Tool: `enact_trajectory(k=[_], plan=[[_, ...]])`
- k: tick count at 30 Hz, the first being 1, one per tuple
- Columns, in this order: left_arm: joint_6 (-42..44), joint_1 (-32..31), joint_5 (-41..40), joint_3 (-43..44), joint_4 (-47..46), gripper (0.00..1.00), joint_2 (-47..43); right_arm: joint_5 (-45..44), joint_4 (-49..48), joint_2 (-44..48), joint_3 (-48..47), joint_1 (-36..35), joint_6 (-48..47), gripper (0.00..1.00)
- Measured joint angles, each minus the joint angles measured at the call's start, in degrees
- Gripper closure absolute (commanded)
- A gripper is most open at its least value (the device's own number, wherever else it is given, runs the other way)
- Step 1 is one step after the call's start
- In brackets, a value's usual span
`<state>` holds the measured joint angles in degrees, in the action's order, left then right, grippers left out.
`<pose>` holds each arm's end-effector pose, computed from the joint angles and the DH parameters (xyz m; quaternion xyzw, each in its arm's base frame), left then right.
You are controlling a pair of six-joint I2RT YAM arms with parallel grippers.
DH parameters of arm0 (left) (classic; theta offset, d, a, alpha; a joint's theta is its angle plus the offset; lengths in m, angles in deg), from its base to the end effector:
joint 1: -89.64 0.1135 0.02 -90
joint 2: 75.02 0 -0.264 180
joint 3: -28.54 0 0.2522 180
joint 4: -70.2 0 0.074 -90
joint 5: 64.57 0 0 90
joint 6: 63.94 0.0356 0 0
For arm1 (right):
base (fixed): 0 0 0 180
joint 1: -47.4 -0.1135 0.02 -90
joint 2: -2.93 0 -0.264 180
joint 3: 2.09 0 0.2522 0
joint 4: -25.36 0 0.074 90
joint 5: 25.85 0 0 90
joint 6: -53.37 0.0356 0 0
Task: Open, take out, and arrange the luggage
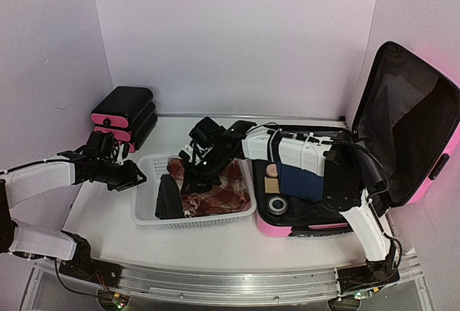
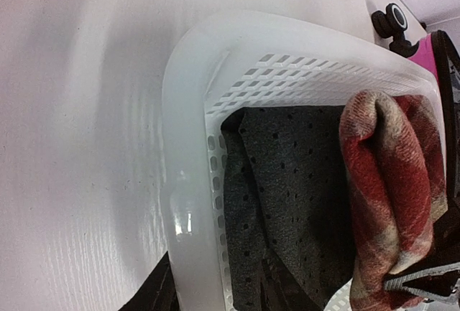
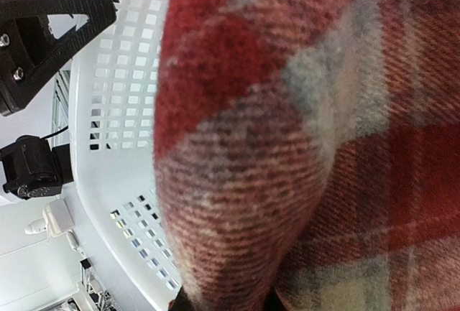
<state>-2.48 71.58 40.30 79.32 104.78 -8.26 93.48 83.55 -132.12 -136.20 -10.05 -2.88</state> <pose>0.2131 -0.0791 0.2029 -0.0418 0.9335 -0.2442 0.2591 0.2613 0.4417 0.2057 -0.2574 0.8988 0.3547 0.0058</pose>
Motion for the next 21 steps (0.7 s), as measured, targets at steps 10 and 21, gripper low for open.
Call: enact_trajectory(k=[10,21], plan=[[0.0,0.0,0.0,0.0,0.1,0.65,0.0,-1.0,-4.1,-1.3,-1.4,-0.9,5.6,1.0],[-0.1,0.0,0.0,0.0,0.1,0.67,0.0,-2.0,-6.6,-6.9,-7.3,-1.7,10.1,1.0]])
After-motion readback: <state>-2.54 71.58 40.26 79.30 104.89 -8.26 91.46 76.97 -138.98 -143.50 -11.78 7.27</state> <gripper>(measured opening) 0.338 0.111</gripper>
